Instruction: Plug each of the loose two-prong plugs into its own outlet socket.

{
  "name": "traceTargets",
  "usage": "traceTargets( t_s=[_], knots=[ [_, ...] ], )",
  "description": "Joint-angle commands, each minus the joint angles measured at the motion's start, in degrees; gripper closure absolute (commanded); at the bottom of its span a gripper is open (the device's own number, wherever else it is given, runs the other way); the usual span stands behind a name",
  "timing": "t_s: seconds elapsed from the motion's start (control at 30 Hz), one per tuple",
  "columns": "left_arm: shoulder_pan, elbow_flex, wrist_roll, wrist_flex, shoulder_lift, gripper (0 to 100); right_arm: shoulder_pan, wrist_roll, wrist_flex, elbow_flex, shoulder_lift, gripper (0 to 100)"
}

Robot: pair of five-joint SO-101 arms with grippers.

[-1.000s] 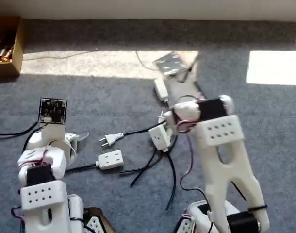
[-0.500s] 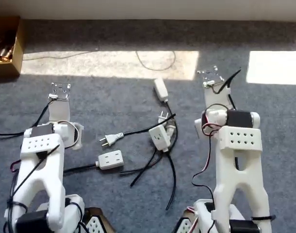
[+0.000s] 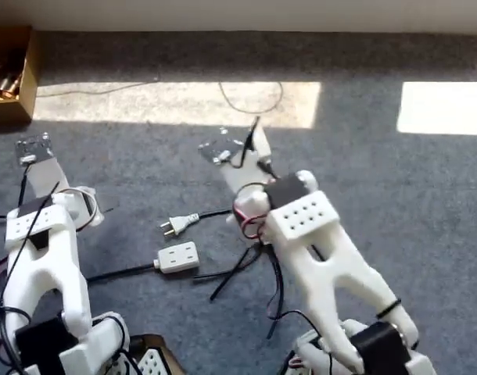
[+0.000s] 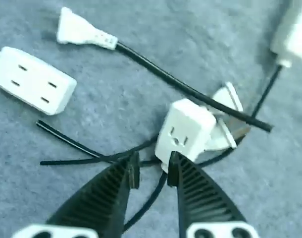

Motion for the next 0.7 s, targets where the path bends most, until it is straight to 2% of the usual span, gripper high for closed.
traceTargets(
  t_s=[0.0, 0.07, 0.2, 0.27, 0.47, 0.67],
  knots=[
    [-0.9, -2.2, 0.3, -1.7, 2.9, 66, -3.2, 5.6, 2.0, -13.4, 11.2, 88.8],
    [-1.3, -3.3, 0.1, -2.4, 5.3, 66, -4.1, 11.3, 7.7, -22.6, 19.9, 88.7],
    [-2.4, -7.2, 0.1, -2.4, 10.8, 66, -6.6, 24.7, 25.8, -44.4, 35.9, 88.7],
    [-3.2, -9.0, 0.1, -2.4, 13.6, 65, -7.6, 28.4, 31.6, -54.2, 41.0, 88.7],
    [-8.4, -11.5, 0.1, -2.5, 19.1, 65, -7.7, 28.2, 31.1, -70.1, 43.4, 88.8],
    [-7.5, -11.5, 0.1, -2.6, 20.5, 65, -6.0, 32.8, 28.9, -68.4, 46.0, 88.9]
  ],
)
